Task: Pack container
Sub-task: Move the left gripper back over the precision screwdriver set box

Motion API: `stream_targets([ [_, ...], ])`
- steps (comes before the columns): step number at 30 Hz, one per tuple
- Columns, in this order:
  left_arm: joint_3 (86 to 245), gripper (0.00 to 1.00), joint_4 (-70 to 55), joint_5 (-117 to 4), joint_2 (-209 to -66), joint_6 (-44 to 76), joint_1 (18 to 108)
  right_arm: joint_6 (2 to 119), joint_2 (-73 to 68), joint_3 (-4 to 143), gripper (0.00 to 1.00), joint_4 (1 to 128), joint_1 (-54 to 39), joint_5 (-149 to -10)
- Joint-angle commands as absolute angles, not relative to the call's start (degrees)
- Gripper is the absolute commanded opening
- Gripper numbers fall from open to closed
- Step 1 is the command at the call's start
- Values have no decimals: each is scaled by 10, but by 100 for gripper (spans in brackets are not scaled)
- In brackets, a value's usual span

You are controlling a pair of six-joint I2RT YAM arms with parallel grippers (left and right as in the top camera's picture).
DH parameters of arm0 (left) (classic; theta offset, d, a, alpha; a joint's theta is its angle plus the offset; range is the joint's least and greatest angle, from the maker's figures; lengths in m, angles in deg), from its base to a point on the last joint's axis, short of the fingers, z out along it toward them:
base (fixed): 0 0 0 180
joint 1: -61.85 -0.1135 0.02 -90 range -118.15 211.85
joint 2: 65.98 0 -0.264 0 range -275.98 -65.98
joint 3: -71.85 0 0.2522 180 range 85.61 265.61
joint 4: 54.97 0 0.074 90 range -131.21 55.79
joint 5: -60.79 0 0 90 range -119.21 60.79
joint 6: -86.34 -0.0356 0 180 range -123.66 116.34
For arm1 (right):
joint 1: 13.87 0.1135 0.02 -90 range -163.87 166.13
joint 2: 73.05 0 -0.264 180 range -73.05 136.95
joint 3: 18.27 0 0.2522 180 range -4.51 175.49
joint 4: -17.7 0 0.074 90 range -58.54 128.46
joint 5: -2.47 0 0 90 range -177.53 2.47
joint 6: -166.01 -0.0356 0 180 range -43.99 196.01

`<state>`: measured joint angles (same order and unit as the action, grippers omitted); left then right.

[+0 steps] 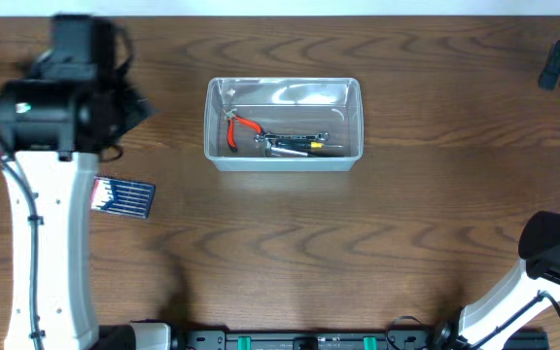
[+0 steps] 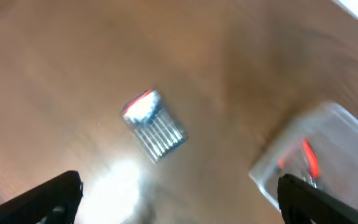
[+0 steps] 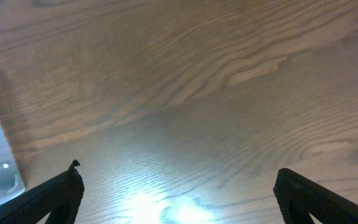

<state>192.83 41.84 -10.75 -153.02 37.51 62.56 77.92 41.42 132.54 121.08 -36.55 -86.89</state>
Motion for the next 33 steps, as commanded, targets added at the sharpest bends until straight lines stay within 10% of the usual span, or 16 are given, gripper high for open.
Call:
stream_targets([
  [1, 1884, 98, 435, -94, -1560, 607, 588, 784, 413, 1325, 99, 1209, -367, -864],
  [33, 1497, 98, 45, -248, -1636, 426, 392, 784, 413, 1325, 99, 1215, -367, -864],
])
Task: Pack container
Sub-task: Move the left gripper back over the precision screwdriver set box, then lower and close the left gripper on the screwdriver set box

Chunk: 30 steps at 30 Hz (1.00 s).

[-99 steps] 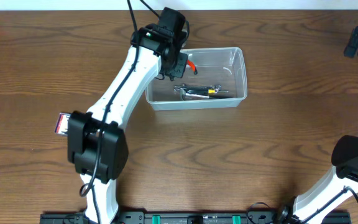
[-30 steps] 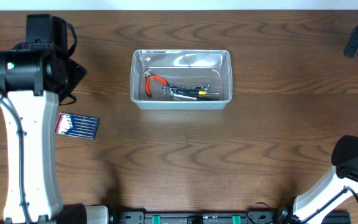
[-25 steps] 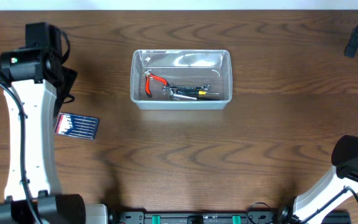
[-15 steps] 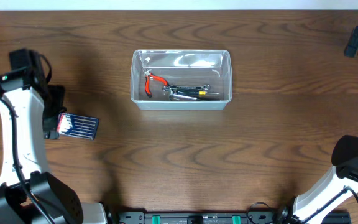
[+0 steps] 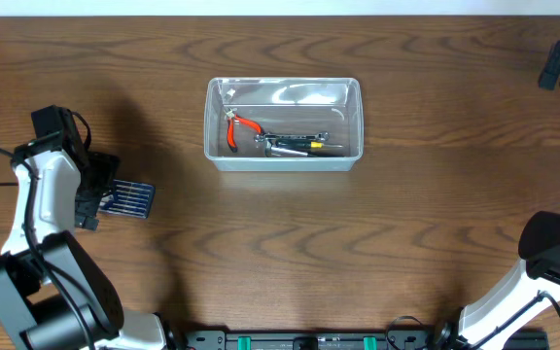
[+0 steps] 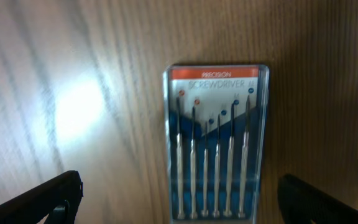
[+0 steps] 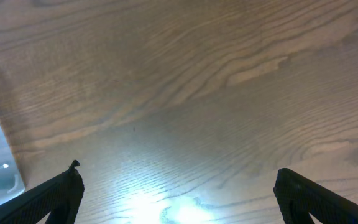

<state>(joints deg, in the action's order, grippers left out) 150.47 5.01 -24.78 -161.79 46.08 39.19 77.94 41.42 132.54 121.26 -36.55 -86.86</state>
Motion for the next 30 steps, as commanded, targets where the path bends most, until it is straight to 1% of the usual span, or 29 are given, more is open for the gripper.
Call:
stream_targets([
  [1, 1497, 99, 43, -248, -1645, 426, 392, 784, 413, 1325, 99, 1217, -367, -864],
  [15, 1497, 99, -18, -289, -1750, 422, 392, 784, 413, 1325, 99, 1219, -367, -864],
  [30, 1497, 99, -29, -290, -1771, 422, 392, 784, 413, 1325, 99, 1219, -367, -864],
])
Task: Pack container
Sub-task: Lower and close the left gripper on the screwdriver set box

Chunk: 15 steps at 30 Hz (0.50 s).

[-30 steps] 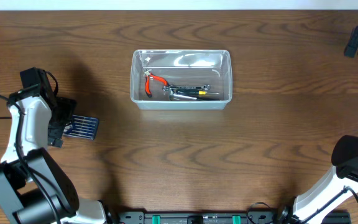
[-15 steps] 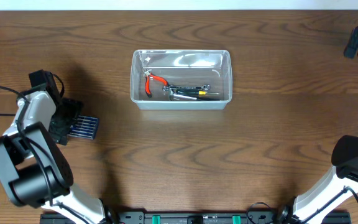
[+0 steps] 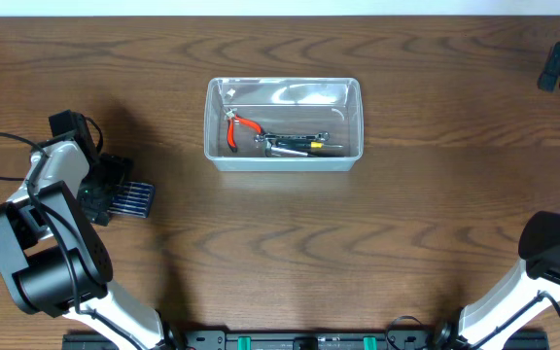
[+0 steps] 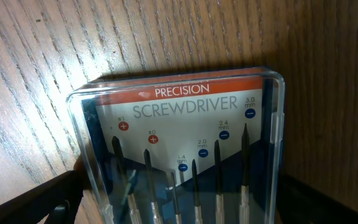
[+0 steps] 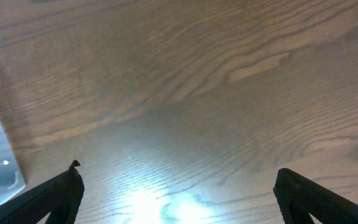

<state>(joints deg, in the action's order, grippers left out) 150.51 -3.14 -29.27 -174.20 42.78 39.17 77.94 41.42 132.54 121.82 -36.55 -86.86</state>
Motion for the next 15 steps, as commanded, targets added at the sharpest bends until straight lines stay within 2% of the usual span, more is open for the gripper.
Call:
stream_targets([
  [1, 1497, 99, -29, -290, -1771, 422, 392, 784, 413, 1325, 99, 1219, -367, -864],
  [15, 1497, 98, -28, -290, -1771, 422, 392, 784, 413, 1325, 99, 1239, -367, -864],
])
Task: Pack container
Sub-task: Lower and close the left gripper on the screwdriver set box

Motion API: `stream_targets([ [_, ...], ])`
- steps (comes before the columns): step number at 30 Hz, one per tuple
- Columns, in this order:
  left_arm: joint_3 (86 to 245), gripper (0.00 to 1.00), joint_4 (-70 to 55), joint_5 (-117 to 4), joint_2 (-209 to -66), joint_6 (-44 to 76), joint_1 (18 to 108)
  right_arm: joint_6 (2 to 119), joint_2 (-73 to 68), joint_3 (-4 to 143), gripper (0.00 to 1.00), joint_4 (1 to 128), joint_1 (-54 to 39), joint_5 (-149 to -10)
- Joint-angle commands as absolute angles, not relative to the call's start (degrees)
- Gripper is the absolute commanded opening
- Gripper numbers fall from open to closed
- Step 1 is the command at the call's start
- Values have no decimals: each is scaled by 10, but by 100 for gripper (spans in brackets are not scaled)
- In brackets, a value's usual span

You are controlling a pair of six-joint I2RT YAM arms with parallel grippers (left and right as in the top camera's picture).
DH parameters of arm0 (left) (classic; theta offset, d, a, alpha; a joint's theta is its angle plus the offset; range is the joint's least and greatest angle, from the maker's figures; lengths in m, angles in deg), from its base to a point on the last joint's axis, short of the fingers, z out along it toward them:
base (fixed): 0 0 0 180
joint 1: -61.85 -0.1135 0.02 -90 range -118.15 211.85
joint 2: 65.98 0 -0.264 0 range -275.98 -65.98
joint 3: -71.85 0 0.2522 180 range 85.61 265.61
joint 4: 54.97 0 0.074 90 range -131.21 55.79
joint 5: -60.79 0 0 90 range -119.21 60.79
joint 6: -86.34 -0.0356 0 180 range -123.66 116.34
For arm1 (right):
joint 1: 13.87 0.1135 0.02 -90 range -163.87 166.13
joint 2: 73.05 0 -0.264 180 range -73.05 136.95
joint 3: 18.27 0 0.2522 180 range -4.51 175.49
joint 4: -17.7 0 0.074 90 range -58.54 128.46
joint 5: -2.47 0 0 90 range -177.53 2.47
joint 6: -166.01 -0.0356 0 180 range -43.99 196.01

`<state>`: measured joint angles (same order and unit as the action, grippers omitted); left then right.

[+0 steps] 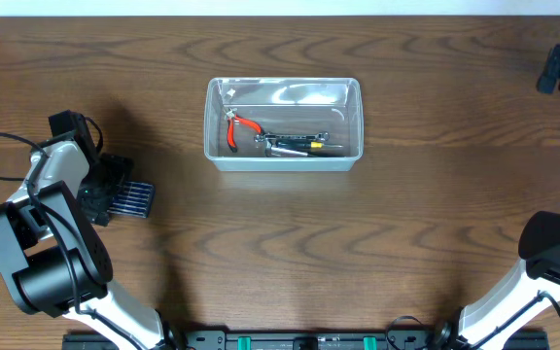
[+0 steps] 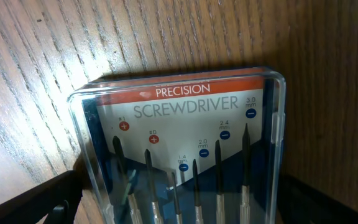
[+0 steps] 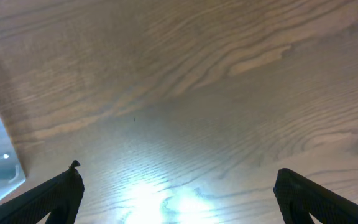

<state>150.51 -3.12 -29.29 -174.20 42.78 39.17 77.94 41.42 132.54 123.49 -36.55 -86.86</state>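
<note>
The clear case of precision screwdrivers (image 2: 179,137), with an orange label strip, lies flat on the wooden table at the left (image 1: 136,199). My left gripper (image 2: 179,202) is down over its near end and open. One dark finger (image 2: 48,199) stands beside each long edge of the case. In the overhead view the left gripper (image 1: 100,190) covers the case's left part. The clear plastic container (image 1: 283,160) stands at the middle back. My right gripper (image 3: 178,193) hangs open over bare wood, far to the right.
Red-handled pliers (image 1: 244,126) and a few metal tools (image 1: 297,144) lie in the container. Its corner shows at the left edge of the right wrist view. The left arm's cable trails off the table's left side.
My left gripper still straddles the screwdriver case, open, in the same place. The right wrist view has shifted very slightly.
My left gripper was high above the table's left back, with the case seen from afar. Then it was low over the case, fingers wide. Half a second ago it was down around the case's labelled end, where it remains. The right arm has stayed put.
</note>
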Motion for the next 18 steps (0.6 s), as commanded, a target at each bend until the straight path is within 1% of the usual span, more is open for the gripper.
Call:
stream_targets([
  [1, 1497, 97, -27, -290, -1771, 422, 392, 784, 413, 1325, 99, 1240, -367, -864],
  [3, 1497, 96, -27, -290, -1771, 422, 392, 784, 413, 1325, 99, 1241, -367, -864],
  [8, 1497, 90, -27, -290, -1771, 422, 392, 784, 413, 1325, 99, 1242, -367, -864],
  [13, 1497, 88, -27, -290, -1771, 422, 392, 784, 413, 1325, 99, 1243, -367, -864],
  [14, 1497, 86, -27, -290, -1771, 422, 392, 784, 413, 1325, 99, 1243, -367, -864],
  [18, 1497, 85, -27, -290, -1771, 422, 392, 784, 413, 1325, 99, 1243, -367, -864],
])
